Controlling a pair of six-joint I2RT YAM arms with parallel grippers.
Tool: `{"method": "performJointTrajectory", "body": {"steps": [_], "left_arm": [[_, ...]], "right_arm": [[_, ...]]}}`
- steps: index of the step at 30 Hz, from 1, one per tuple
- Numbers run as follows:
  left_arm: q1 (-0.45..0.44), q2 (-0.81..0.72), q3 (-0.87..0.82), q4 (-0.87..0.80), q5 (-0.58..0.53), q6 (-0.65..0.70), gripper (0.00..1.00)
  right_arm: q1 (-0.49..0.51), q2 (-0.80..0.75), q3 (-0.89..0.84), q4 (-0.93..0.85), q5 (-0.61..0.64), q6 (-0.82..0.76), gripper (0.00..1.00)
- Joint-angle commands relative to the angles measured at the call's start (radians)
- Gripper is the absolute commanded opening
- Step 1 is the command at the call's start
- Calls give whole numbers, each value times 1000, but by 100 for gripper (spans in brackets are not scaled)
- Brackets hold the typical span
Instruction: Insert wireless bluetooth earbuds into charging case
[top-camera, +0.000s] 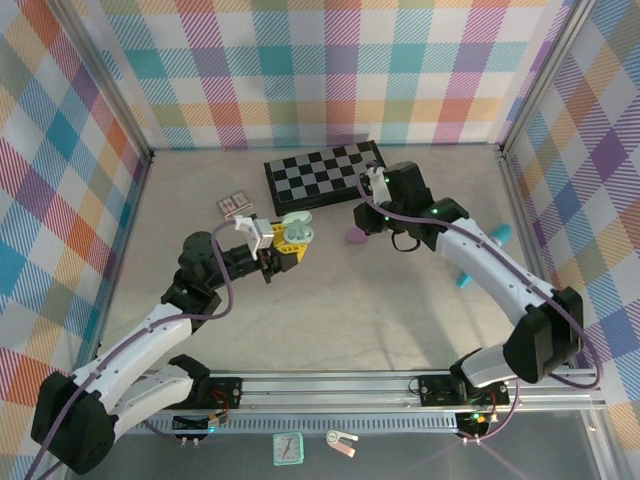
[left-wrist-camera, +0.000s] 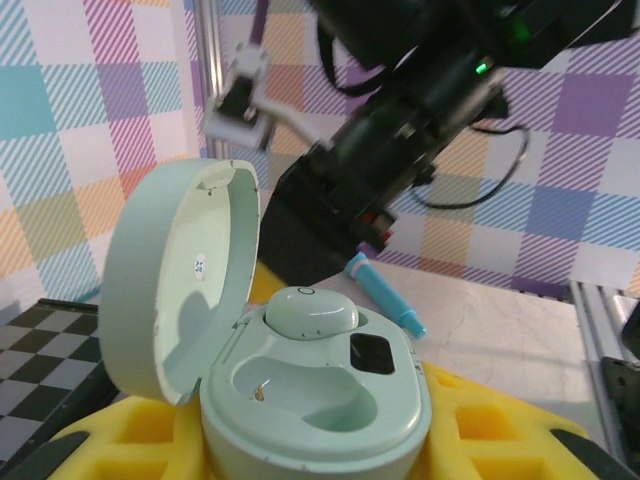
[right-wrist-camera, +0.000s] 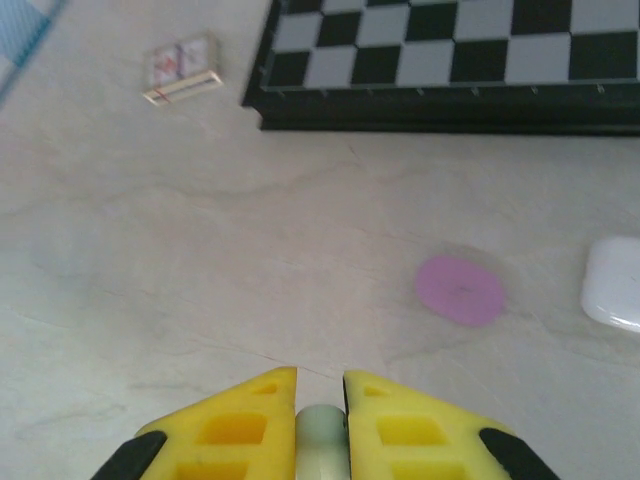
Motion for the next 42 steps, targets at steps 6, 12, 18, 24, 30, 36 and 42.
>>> {"method": "performJointTrajectory", "body": {"steps": [6,12,18,24,30,36,42], "left_arm": [[-25,126,-3,209,-108,59,32],[-34,234,17,283,-125,74,31],[-47,326,55,365,-111,60,31],[-73,374,89,395,-108,57,31],[-101,446,115,500,-100,1,31],[-127,495,144,521,-116,-5,31],[-147,531,180,538,-129,-15,31]], "right_arm": [[-1,-119,-16,96,-202,78,18],[1,-153,-18,166,-328,128,18],[0,-136,-13,257,-446,193,17],[0,-98,-10,312,-489,232,17],[1,-66,-10,328,-500,243,17],[3,-62,-10,302,-484,228,17],[2,-57,-12,279,-454,209,17]]}}
